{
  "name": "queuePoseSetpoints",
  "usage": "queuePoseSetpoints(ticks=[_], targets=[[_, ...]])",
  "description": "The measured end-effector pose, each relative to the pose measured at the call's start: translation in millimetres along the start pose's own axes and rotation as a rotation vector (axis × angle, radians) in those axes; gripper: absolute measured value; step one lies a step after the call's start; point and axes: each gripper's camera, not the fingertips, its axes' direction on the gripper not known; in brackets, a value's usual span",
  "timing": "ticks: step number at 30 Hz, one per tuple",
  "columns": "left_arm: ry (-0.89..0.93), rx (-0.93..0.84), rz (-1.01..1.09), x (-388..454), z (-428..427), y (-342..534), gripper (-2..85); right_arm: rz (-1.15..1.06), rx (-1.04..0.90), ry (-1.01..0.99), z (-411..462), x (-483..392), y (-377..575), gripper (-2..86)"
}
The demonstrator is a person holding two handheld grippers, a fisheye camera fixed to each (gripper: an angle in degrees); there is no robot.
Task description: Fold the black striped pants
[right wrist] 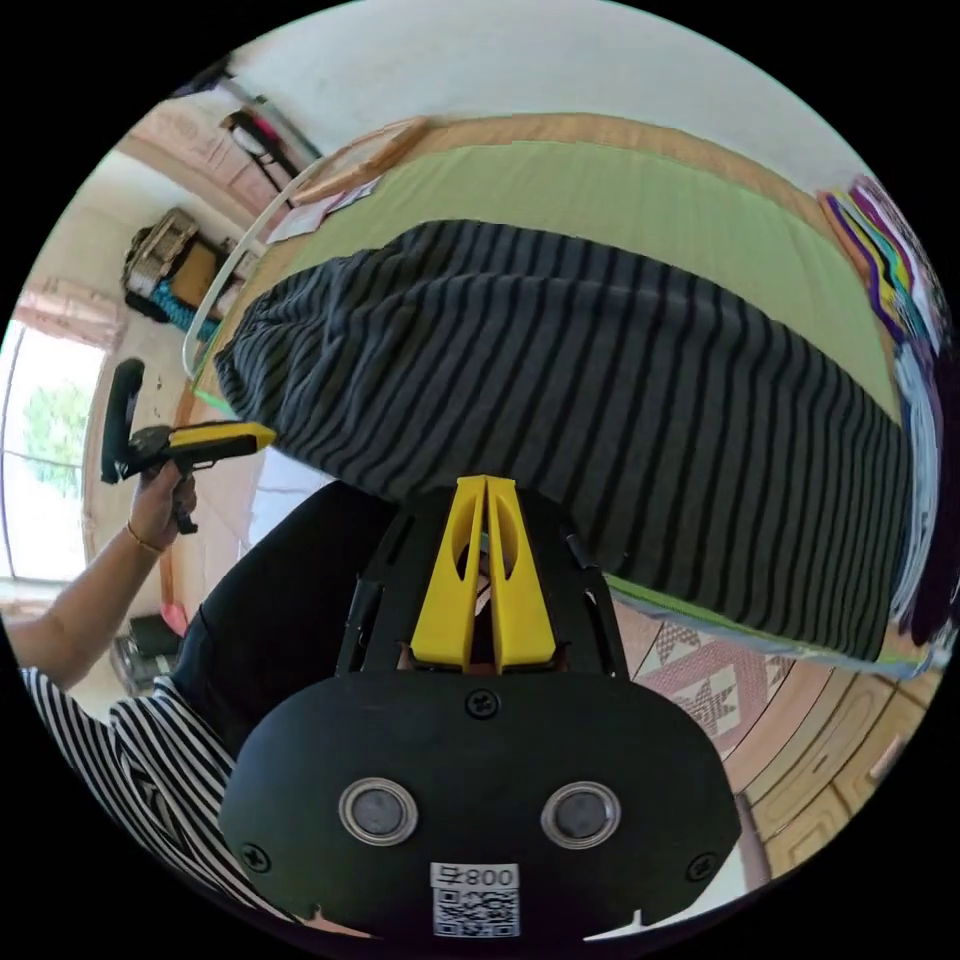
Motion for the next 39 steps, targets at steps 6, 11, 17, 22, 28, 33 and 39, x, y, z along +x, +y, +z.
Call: queuePoseSetpoints(ticks=[6, 11, 17, 22, 28, 33, 39], targets=[[0.001, 0.058, 0.025, 47, -17, -16, 0.0, 0.056, 0.01, -0.063, -37, 34, 25, 0.0], [0.091, 0.118, 0.126, 110, -21, -63, 0.0, 0.068, 0.064, -0.015, -78, 56, 40, 0.0], [0.056, 0.06, 0.337, 220, 9, -169, 0.0, 0.1, 0.051, -0.077, -99, 87, 77, 0.1], [0.02, 0.002, 0.433, 307, 51, -265, 0.1, 0.068, 0.031, -0.094, -137, 105, 93, 0.1], [-0.063, -0.113, 0.463, 366, 108, -332, 0.1, 0.013, 0.012, -0.117, -179, 129, 116, 0.1], [0.002, -0.082, 0.462, 393, 106, -353, 0.1, 0.009, 0.029, -0.191, -219, 157, 136, 0.2], [0.115, 0.011, 0.501, 446, 94, -387, 0.2, 0.155, 0.169, -0.303, -290, 230, 182, 0.7]])
